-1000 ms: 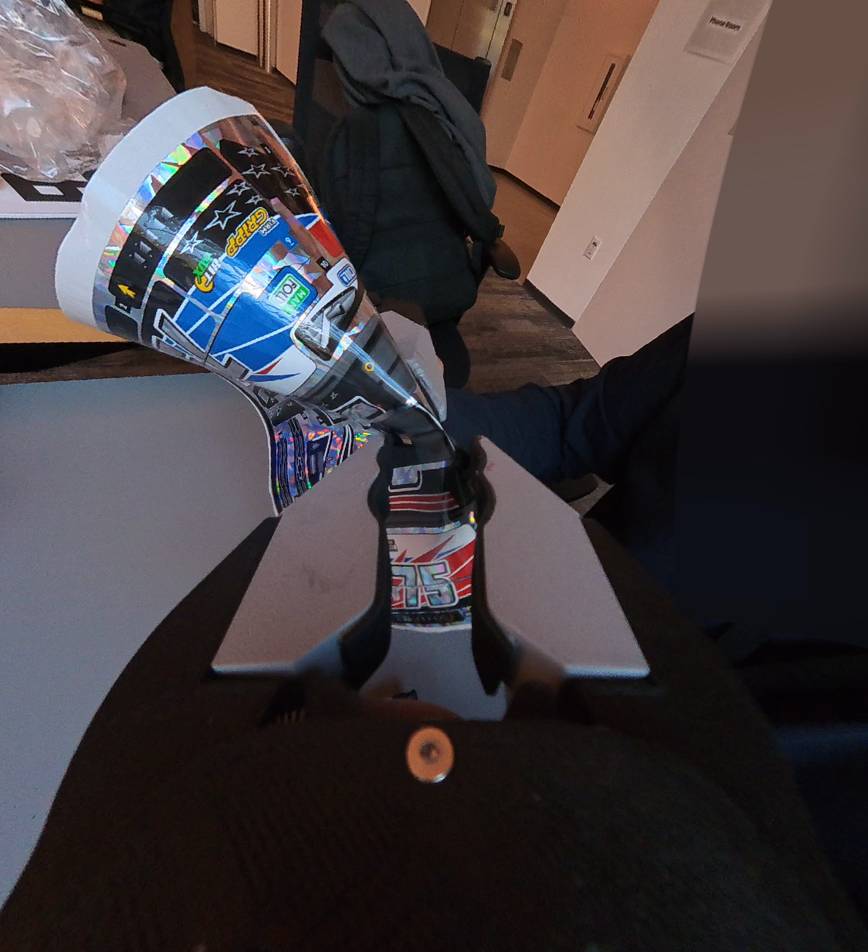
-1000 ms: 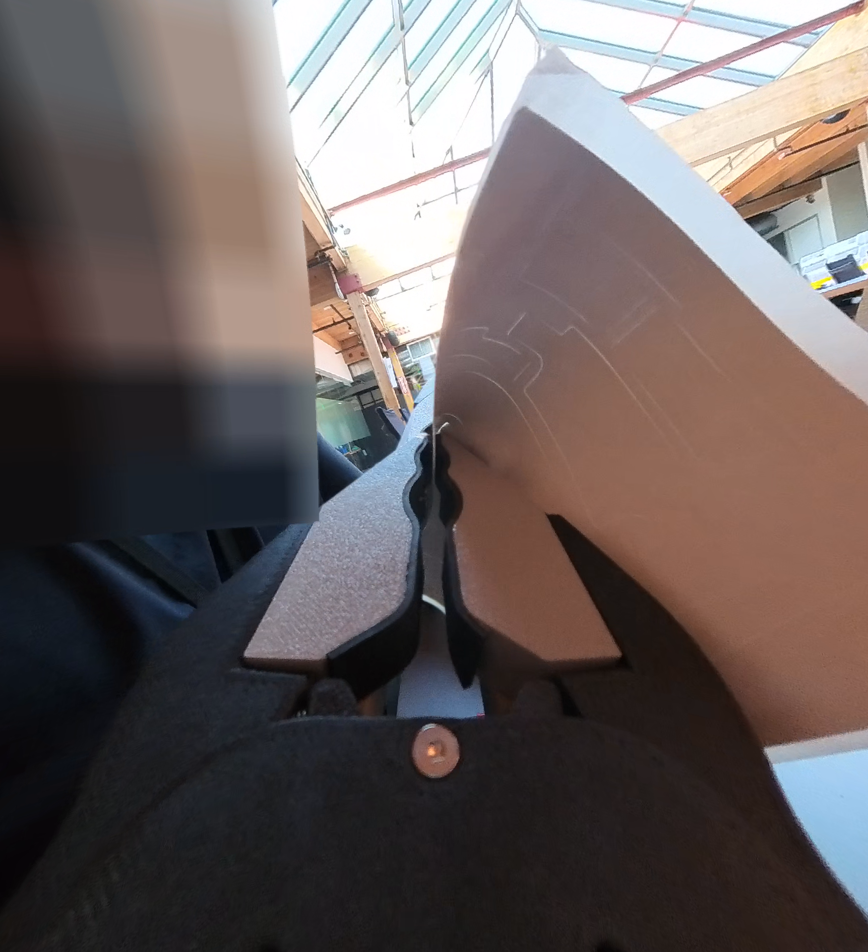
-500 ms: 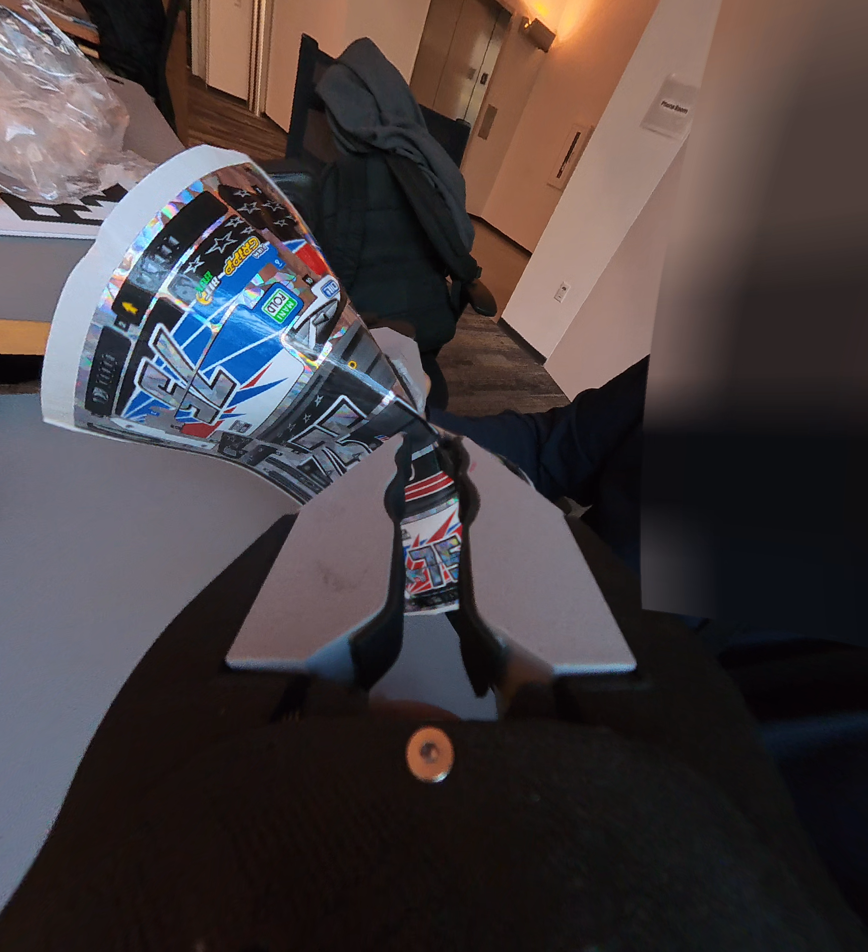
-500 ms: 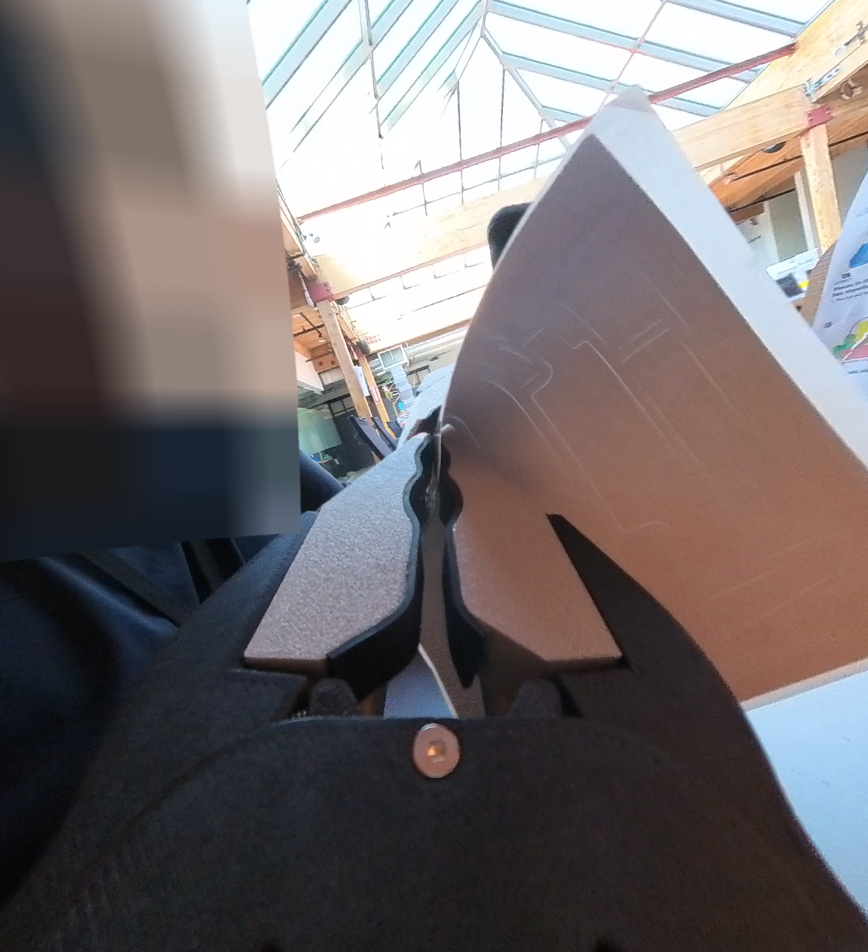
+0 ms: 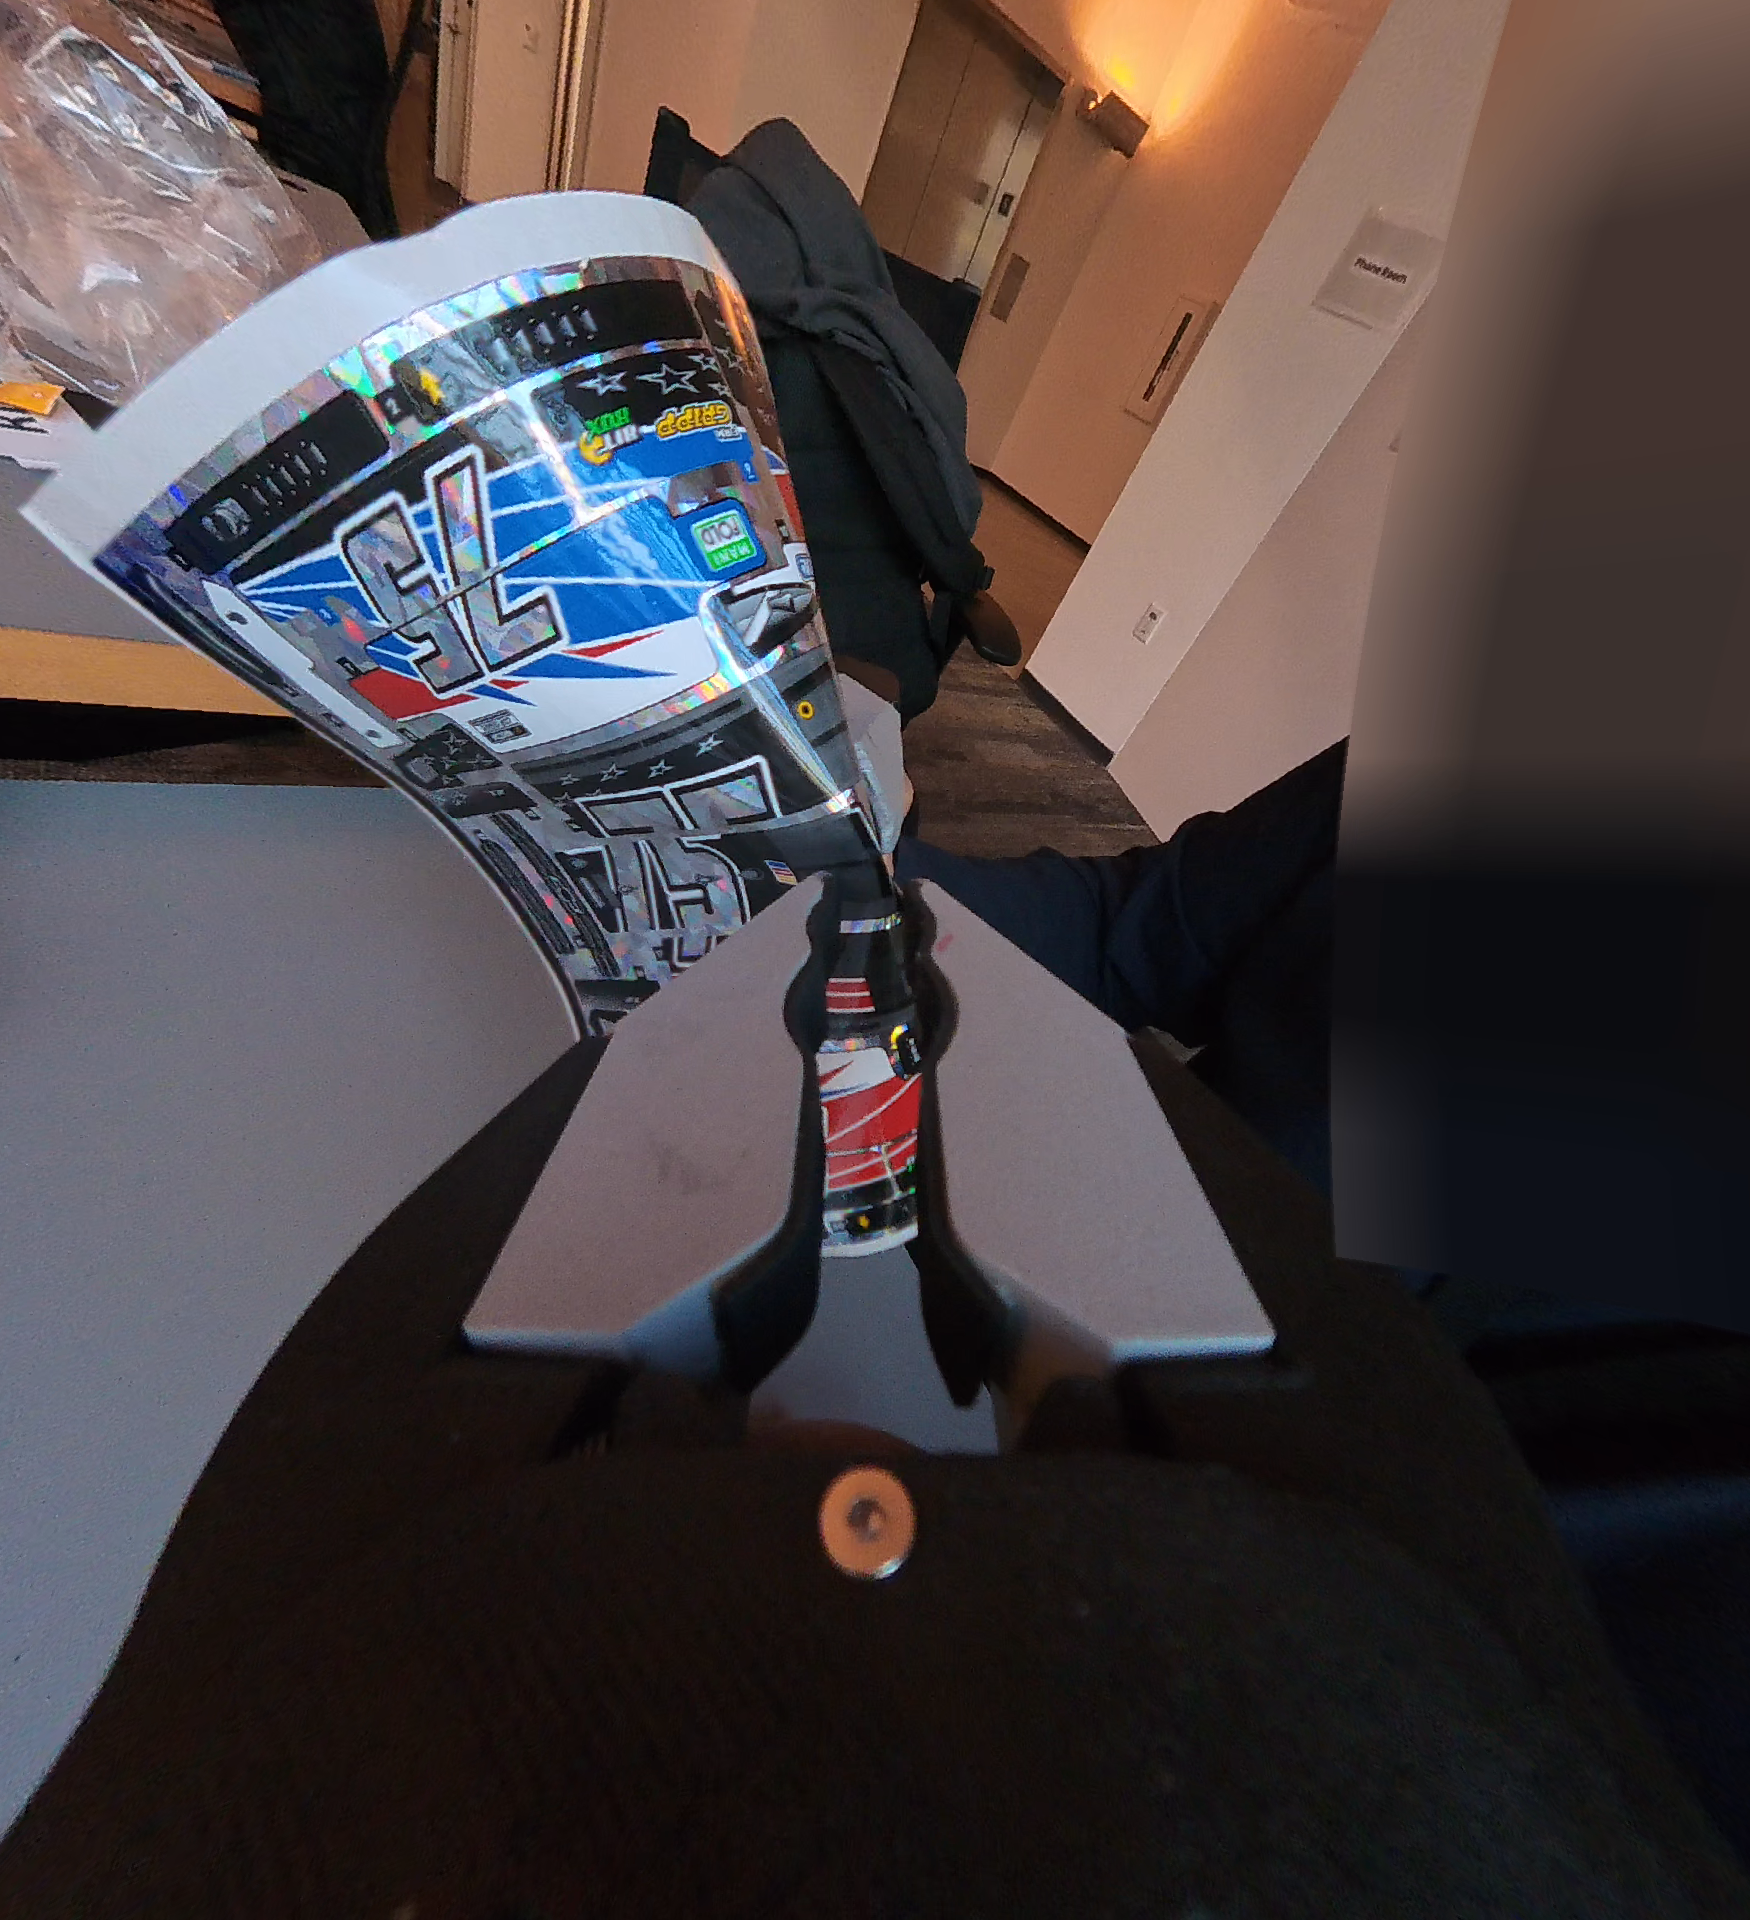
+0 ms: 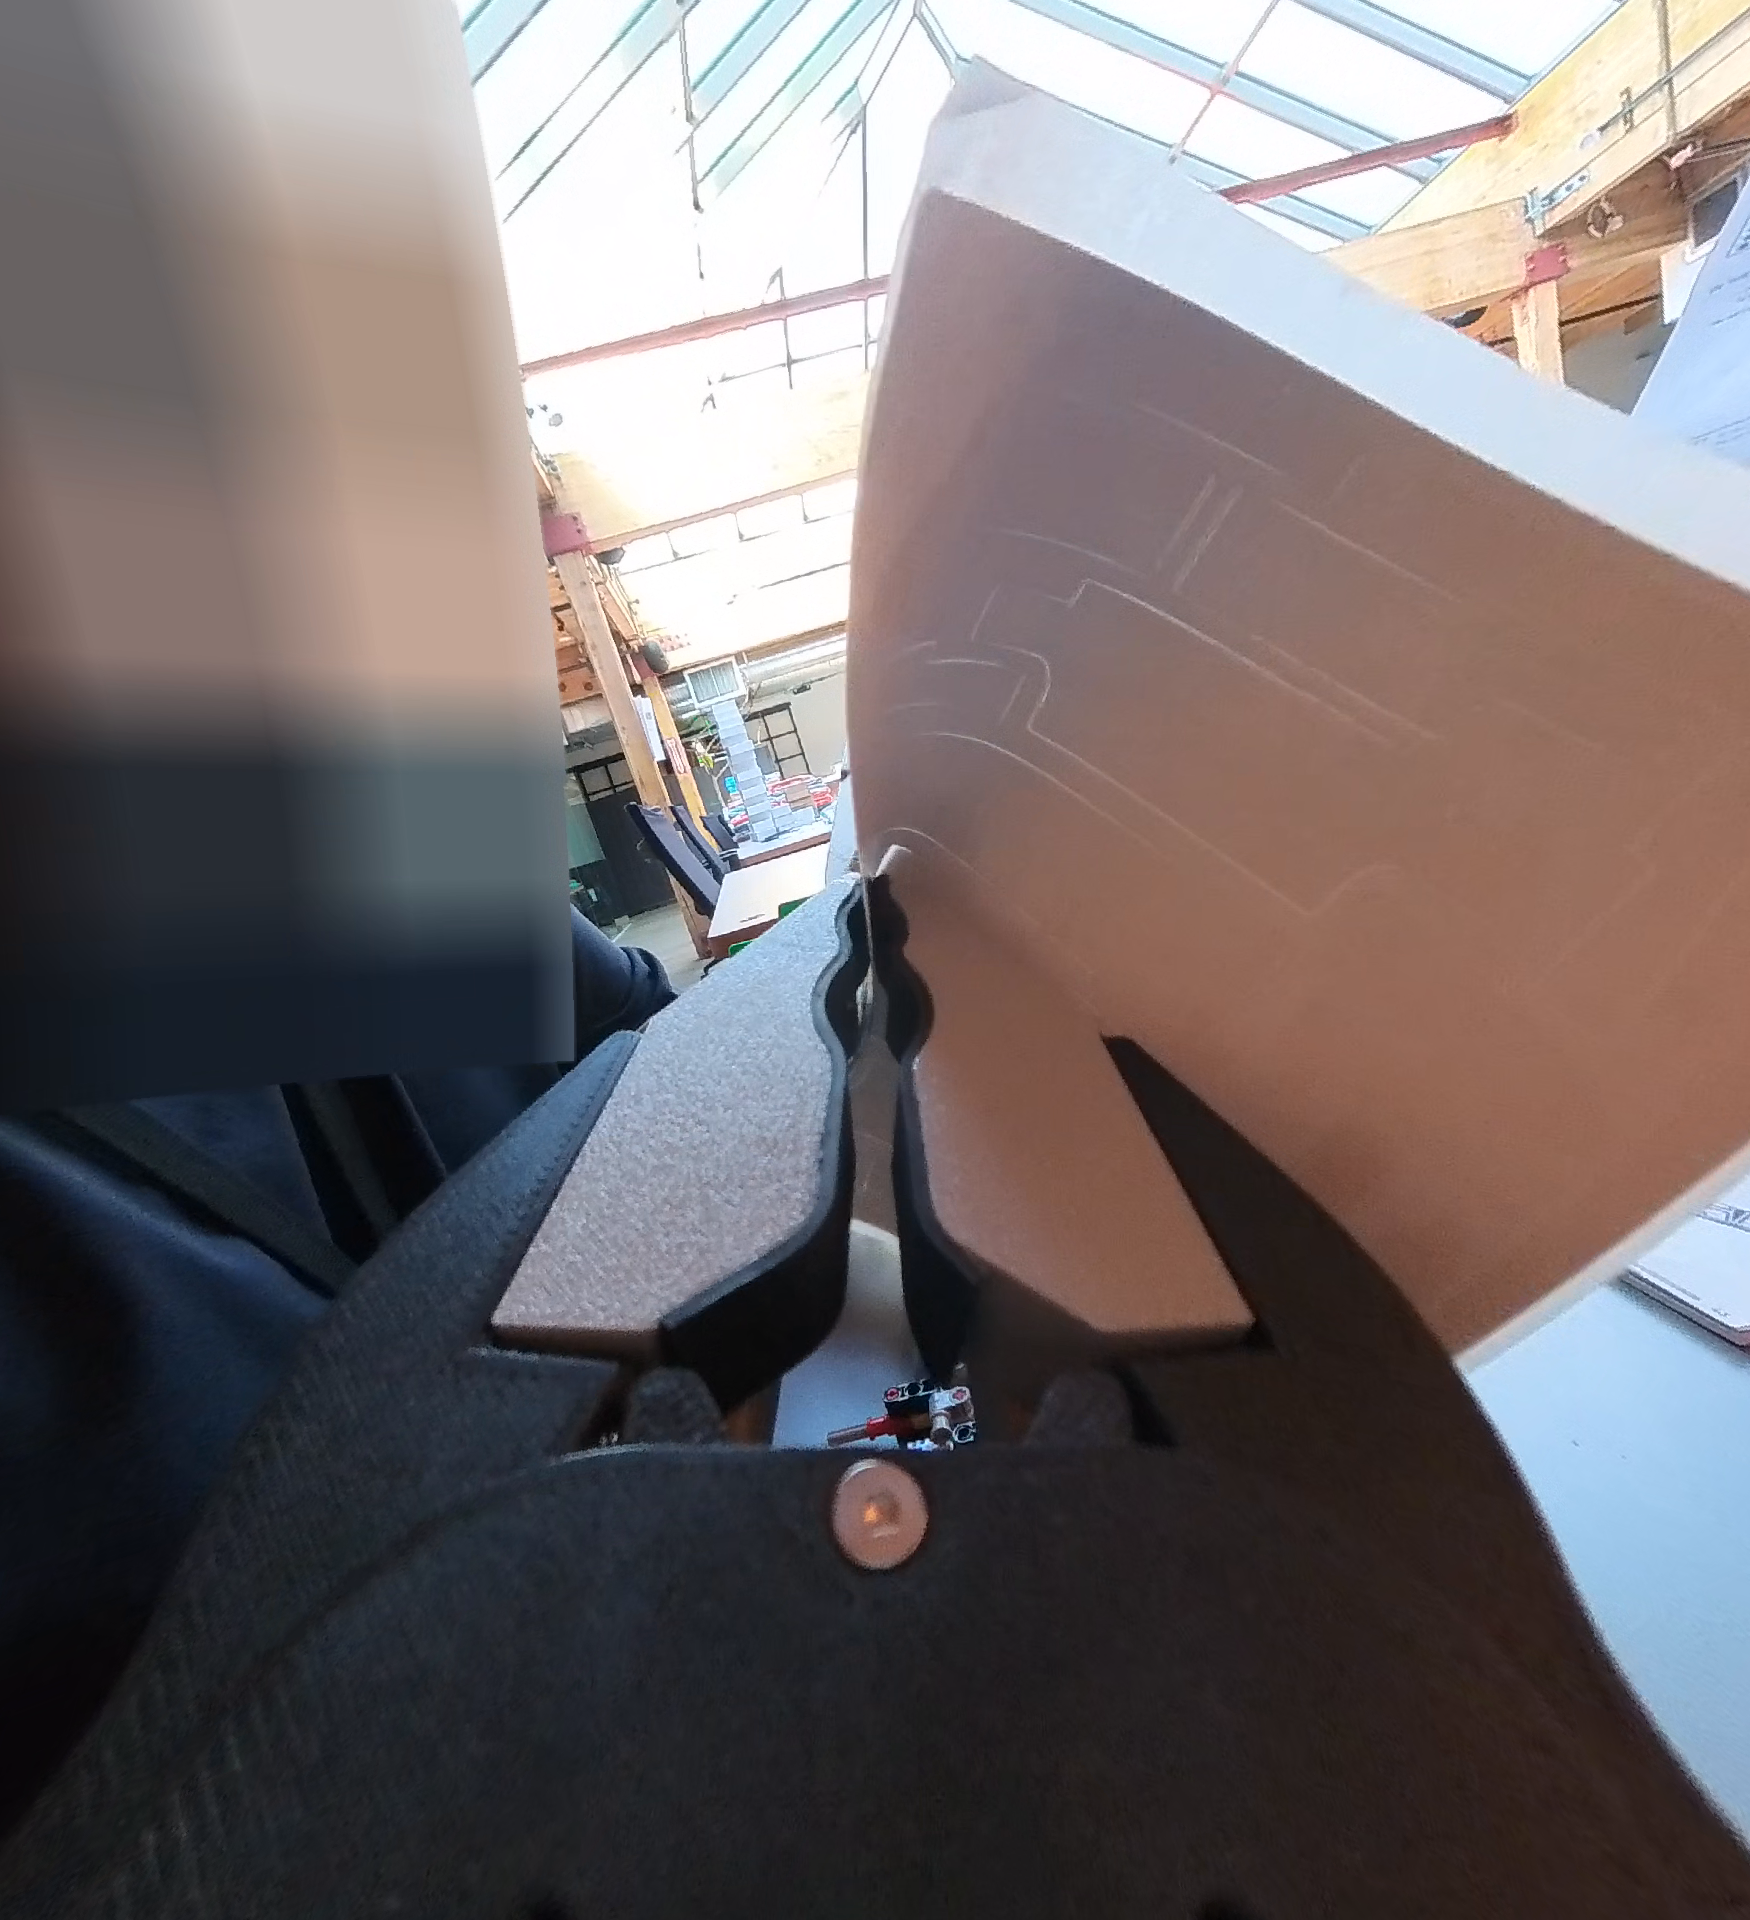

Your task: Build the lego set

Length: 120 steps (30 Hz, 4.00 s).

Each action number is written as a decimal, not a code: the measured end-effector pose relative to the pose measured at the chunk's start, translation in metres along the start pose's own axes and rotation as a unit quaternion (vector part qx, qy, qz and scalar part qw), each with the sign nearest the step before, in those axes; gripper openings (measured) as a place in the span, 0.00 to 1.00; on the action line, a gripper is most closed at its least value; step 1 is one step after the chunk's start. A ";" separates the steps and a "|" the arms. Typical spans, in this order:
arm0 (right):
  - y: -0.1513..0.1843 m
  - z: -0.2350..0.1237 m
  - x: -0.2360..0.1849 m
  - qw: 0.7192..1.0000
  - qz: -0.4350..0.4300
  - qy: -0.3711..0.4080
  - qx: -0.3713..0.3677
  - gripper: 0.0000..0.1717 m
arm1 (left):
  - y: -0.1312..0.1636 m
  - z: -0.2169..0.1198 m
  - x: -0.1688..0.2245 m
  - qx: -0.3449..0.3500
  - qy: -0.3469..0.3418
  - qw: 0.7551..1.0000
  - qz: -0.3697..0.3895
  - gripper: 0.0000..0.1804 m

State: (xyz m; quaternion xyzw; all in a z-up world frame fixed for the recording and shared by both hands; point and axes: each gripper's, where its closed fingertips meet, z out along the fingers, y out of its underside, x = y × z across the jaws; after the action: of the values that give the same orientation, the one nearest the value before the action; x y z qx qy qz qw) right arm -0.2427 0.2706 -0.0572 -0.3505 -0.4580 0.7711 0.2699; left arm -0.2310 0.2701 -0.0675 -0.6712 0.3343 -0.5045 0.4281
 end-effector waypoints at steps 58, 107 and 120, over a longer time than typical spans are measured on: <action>-0.009 -0.013 0.033 0.997 0.037 0.063 0.018 0.00 | -0.023 -0.036 -0.028 0.055 -0.090 0.994 0.006 0.00; 0.124 -0.207 0.107 0.611 0.216 0.491 -0.583 0.30 | 0.110 -0.289 -0.006 0.088 -0.493 0.863 0.073 0.00; 0.080 -0.130 0.129 0.701 0.040 0.473 -0.532 0.26 | 0.110 -0.294 -0.003 0.075 -0.498 0.856 0.116 0.00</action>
State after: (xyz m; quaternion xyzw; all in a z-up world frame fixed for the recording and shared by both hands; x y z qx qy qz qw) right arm -0.2261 0.3981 -0.2097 -0.7726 -0.5893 0.1425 0.1885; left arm -0.5168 0.1581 -0.1328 -0.7548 0.1128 -0.0735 0.6419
